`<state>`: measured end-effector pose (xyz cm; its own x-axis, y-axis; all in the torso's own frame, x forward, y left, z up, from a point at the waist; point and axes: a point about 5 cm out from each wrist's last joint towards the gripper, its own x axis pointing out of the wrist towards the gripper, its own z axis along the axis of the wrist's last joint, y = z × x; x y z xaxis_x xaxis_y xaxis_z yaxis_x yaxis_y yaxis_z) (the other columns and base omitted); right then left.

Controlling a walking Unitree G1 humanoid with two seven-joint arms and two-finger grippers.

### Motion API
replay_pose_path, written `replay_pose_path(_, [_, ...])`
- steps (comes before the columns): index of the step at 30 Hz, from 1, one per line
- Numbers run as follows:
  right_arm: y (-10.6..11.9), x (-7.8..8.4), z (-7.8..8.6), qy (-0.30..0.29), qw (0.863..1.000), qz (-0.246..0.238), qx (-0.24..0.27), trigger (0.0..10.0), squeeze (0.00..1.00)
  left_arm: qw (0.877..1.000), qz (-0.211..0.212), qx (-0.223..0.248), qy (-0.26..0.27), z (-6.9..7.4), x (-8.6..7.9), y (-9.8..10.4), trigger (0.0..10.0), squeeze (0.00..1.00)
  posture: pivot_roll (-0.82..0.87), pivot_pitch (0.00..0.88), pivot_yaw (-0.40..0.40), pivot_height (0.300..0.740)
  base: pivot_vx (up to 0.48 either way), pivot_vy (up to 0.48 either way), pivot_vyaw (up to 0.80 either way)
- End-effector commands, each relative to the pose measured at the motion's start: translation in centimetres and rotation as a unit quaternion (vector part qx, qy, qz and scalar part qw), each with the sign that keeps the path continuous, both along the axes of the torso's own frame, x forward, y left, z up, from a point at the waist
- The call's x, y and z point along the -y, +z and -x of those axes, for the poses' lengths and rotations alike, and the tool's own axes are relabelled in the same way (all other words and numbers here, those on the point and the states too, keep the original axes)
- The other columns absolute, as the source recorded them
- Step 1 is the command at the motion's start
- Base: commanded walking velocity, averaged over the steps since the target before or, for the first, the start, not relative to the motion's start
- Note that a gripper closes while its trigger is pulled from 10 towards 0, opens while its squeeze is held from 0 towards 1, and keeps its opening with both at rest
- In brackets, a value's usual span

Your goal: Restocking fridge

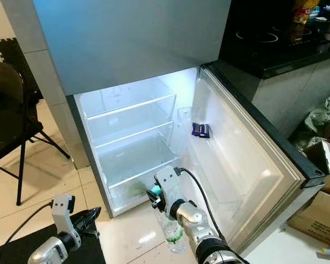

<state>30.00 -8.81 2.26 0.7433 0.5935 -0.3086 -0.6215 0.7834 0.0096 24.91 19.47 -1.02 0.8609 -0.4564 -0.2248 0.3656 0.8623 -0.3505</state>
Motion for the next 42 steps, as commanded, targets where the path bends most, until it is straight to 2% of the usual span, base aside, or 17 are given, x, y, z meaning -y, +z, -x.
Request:
replay_pose_path(1, [0.0,-0.3,0.0,0.008,1.000,-0.004,-0.002,10.0,0.00,1.000,-0.012,0.019,-0.017,-0.5,-0.1,0.7,10.0,0.00,-0.06,0.016,-0.027,0.710,0.000,0.000,0.00])
replay_pose_path(11, [0.1,-0.6,0.1,0.023,1.000,-0.002,0.003,10.0,0.00,0.997,0.001,0.058,-0.053,-1.4,1.1,1.8,10.0,0.00,-0.06,0.019,-0.028,0.670,0.000,0.000,0.00])
replay_pose_path(25, [2.1,0.0,-1.5,0.006,0.999,-0.028,0.035,10.0,0.00,0.985,-0.005,0.120,-0.122,-1.9,0.3,4.3,10.0,0.00,-0.05,0.024,-0.025,0.655,0.000,0.000,0.00])
replay_pose_path(34, [2.6,0.1,-1.7,0.013,0.998,-0.025,0.048,10.0,0.00,0.984,-0.006,0.111,-0.136,-1.5,0.9,3.8,10.0,0.00,-0.06,0.020,-0.026,0.625,0.000,0.000,0.00])
replay_pose_path(42, [3.2,0.2,-1.8,0.018,0.997,-0.038,0.068,10.0,0.00,0.983,-0.001,0.107,-0.148,-1.0,1.5,3.5,10.0,0.00,-0.06,0.024,-0.024,0.625,0.000,0.000,0.00])
